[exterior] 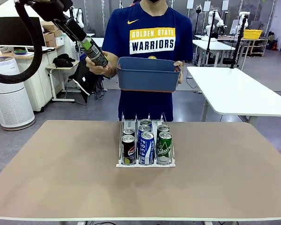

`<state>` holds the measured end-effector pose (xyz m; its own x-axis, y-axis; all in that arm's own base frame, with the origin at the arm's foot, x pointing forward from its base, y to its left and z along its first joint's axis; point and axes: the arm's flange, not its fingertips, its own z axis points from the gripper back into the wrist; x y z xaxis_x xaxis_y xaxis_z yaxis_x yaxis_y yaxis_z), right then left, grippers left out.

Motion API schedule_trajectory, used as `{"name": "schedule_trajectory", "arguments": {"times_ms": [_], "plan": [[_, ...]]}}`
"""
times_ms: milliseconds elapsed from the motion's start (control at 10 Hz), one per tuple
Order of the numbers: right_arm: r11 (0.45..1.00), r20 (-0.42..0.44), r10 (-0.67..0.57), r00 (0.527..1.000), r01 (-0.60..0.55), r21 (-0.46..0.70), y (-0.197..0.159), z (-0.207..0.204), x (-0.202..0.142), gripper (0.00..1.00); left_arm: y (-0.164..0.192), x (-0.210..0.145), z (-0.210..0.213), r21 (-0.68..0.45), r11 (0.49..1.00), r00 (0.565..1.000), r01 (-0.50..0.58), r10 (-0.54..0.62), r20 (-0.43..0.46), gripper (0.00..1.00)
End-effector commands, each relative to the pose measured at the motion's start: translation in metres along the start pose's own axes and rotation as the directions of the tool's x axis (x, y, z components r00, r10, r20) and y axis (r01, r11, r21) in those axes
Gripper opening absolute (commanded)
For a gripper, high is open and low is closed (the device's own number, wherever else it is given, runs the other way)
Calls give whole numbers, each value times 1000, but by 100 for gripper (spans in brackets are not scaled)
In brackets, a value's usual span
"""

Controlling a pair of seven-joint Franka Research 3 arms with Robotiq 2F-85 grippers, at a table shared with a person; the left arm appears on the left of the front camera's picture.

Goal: Fill the beverage cans into the dispenser.
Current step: Pick up the Pepsi coke handed by the human.

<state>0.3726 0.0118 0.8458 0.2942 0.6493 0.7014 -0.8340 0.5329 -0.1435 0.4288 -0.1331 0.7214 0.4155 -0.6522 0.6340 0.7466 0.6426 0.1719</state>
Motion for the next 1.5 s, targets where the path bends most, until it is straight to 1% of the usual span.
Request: {"name": "schedule_trajectory", "arguments": {"times_ms": [0, 200, 300, 500, 700, 900, 1000, 1400], "plan": [[1000, 3, 0, 1000, 0, 1, 0, 0, 0, 100, 2, -2, -1, -1, 1000, 1000, -6, 6, 1, 100], [1000, 3, 0, 1000, 0, 1, 0, 0, 0, 100, 7, 1, -8, 2, 997, 995, -83, 83, 53, 100], [1000, 3, 0, 1000, 0, 1, 0, 0, 0, 100, 13, 0, -9, -15, 997, 995, -77, 77, 59, 100], [1000, 3, 0, 1000, 0, 1, 0, 0, 0, 100, 13, 4, -19, -15, 997, 995, -72, 73, 67, 100], [1000, 3, 0, 1000, 0, 1, 0, 0, 0, 100, 22, -2, -25, -26, 999, 997, -21, 23, 73, 100], [1000, 3, 0, 1000, 0, 1, 0, 0, 0, 100, 23, -1, -37, -14, 1000, 996, -21, 22, 83, 100], [1000, 3, 0, 1000, 0, 1, 0, 0, 0, 100, 26, -6, -37, -20, 1000, 996, -21, 22, 84, 100], [1000, 3, 0, 1000, 0, 1, 0, 0, 0, 100, 29, -5, -45, -20, 1000, 995, -20, 22, 99, 100]]}}
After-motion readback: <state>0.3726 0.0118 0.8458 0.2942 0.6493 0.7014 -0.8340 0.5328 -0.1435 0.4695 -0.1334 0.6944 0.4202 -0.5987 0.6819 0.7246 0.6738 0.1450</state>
